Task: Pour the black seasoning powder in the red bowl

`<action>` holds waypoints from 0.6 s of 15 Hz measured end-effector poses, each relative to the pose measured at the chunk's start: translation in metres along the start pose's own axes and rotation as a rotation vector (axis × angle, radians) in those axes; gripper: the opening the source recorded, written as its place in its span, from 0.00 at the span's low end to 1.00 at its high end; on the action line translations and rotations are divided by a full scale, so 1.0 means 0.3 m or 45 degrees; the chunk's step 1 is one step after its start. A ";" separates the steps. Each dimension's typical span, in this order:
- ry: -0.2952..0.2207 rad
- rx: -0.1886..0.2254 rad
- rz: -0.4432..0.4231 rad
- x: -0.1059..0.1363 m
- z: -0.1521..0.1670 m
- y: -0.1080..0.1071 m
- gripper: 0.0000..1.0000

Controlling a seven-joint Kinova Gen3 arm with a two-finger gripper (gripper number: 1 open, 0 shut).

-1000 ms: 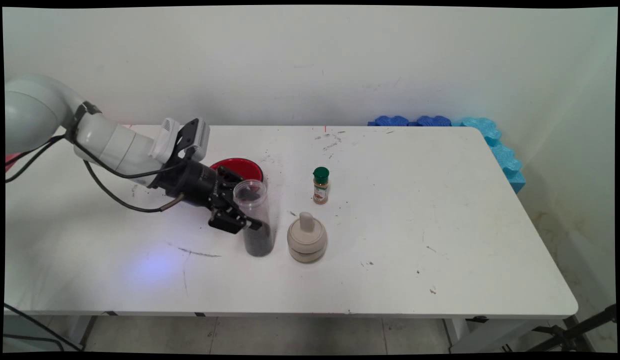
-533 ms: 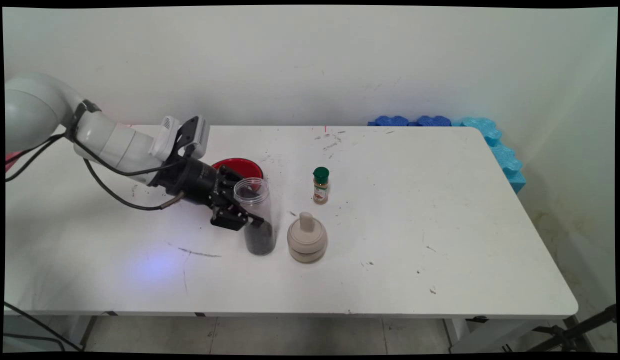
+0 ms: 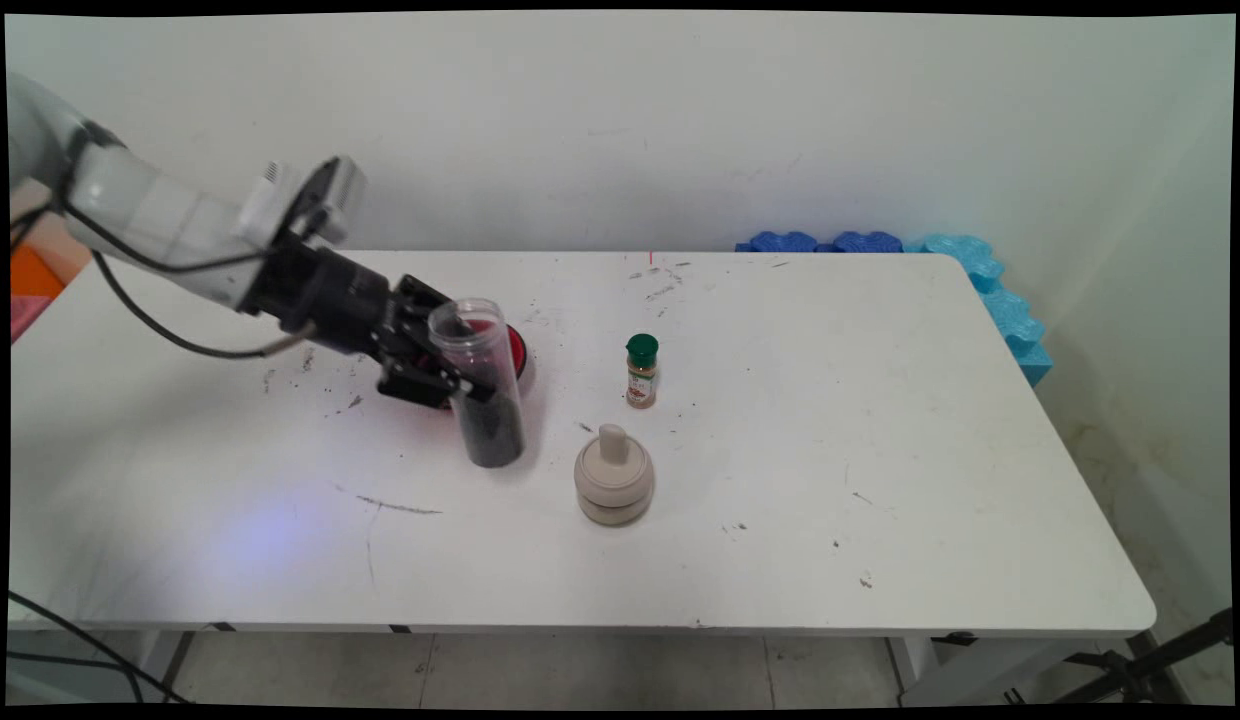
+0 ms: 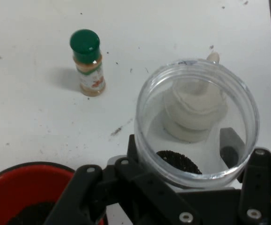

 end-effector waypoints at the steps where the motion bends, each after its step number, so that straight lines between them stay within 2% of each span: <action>1: 0.002 -0.003 -0.010 0.010 -0.036 -0.005 0.00; 9: 0.001 -0.053 -0.073 0.083 -0.241 -0.038 0.00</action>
